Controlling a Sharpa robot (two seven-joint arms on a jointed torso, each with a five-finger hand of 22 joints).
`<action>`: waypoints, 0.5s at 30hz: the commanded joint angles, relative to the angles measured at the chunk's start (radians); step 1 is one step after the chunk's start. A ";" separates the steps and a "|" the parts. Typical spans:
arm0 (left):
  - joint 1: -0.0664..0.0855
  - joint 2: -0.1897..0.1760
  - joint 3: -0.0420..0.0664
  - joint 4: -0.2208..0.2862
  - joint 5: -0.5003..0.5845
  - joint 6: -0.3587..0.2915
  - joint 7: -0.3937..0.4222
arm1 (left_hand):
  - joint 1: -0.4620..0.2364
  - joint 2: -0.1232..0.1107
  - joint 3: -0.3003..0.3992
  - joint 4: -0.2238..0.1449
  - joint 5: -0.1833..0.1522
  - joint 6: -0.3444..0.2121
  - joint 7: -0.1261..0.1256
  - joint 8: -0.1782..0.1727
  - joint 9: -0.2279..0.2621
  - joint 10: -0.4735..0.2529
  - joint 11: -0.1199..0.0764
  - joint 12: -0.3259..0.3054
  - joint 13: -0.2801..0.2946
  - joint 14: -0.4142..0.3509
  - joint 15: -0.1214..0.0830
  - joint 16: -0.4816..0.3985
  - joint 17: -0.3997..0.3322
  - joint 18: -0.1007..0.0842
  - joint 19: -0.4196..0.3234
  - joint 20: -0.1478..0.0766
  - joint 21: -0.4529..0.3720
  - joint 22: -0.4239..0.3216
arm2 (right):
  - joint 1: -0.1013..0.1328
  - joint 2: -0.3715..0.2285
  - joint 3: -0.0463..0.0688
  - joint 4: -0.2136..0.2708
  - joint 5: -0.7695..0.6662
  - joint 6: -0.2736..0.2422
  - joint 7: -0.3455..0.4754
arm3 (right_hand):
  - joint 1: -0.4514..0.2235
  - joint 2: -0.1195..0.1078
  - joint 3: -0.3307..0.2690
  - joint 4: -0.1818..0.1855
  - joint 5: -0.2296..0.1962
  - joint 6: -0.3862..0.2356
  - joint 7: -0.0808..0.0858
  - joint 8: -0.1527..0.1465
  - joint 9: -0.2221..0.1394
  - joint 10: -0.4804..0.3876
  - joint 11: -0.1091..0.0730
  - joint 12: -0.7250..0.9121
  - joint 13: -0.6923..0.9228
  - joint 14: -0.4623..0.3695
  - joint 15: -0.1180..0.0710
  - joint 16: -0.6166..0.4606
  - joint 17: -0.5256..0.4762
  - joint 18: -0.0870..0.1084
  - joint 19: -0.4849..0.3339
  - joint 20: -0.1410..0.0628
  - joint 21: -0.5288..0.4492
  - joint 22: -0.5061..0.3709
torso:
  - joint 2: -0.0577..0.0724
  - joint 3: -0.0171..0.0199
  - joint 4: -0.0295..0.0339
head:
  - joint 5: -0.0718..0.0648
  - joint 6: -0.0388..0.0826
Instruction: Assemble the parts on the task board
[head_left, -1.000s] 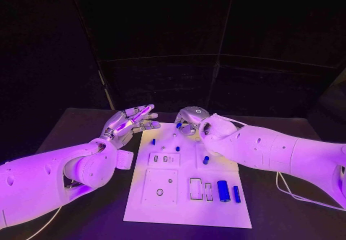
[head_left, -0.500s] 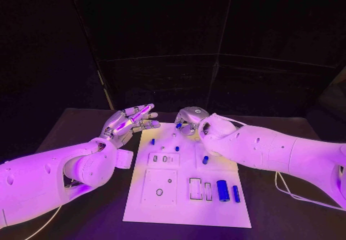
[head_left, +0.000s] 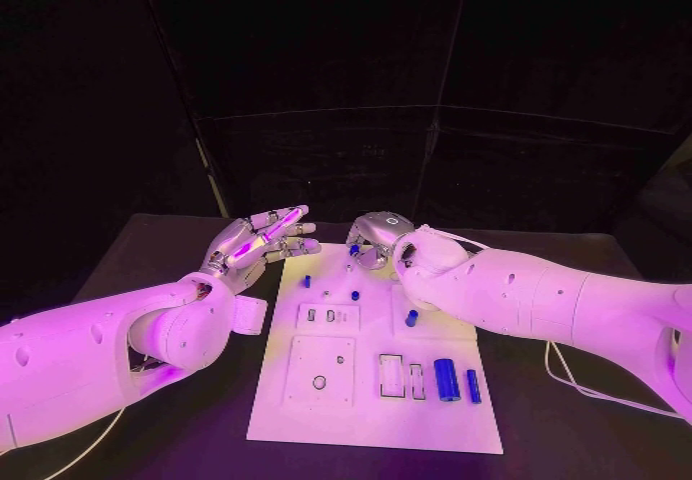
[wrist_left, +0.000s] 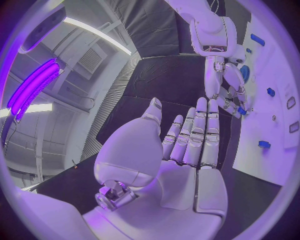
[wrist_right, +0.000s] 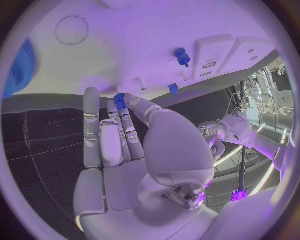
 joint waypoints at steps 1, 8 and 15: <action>0.002 0.002 0.001 0.001 -0.006 0.016 0.003 | -0.002 0.009 -0.005 -0.004 0.001 -0.008 0.086 -0.004 -0.002 -0.004 0.001 -0.004 -0.001 -0.002 0.006 -0.007 -0.001 0.004 -0.001 0.008 -0.004 -0.001 | 0.002 0.005 0.001 -0.003 -0.001 0.015 -0.006 | 0.001 -0.014 0.004 0.007 -0.006 -0.015 0.001 -0.004 -0.002 -0.017 0.002 -0.007 -0.001 0.039 0.009 -0.001 -0.003 0.006 -0.009 0.002 0.005 0.000 | 0.000 -0.0003 -0.0003 | 0.002 -0.001; 0.003 0.004 0.001 -0.003 -0.006 0.016 0.002 | -0.002 0.009 -0.005 -0.004 0.001 -0.008 0.086 -0.004 -0.002 -0.004 0.001 -0.004 -0.001 -0.002 0.006 -0.007 -0.001 0.004 -0.001 0.008 -0.004 -0.001 | 0.002 0.009 0.001 -0.013 -0.001 0.032 -0.013 | 0.000 -0.027 0.004 0.017 -0.010 -0.040 0.009 -0.003 -0.004 -0.057 0.013 -0.006 -0.001 0.033 0.017 -0.013 -0.022 0.006 -0.014 0.008 0.003 -0.002 | 0.000 -0.0001 -0.0017 | -0.001 -0.006; 0.004 0.005 0.001 -0.006 -0.006 0.016 0.001 | -0.003 0.010 -0.005 -0.003 0.001 -0.007 0.086 -0.004 -0.002 -0.004 0.001 -0.005 -0.001 -0.001 0.006 -0.007 -0.001 0.004 -0.001 0.008 -0.005 -0.001 | 0.002 0.012 0.001 -0.016 -0.001 0.012 -0.014 | 0.024 -0.049 -0.044 0.028 -0.042 -0.150 0.032 -0.003 -0.006 -0.233 0.042 -0.003 0.002 -0.010 0.044 -0.112 -0.167 0.006 -0.047 0.028 -0.029 -0.023 | 0.000 -0.0003 -0.0016 | -0.005 -0.007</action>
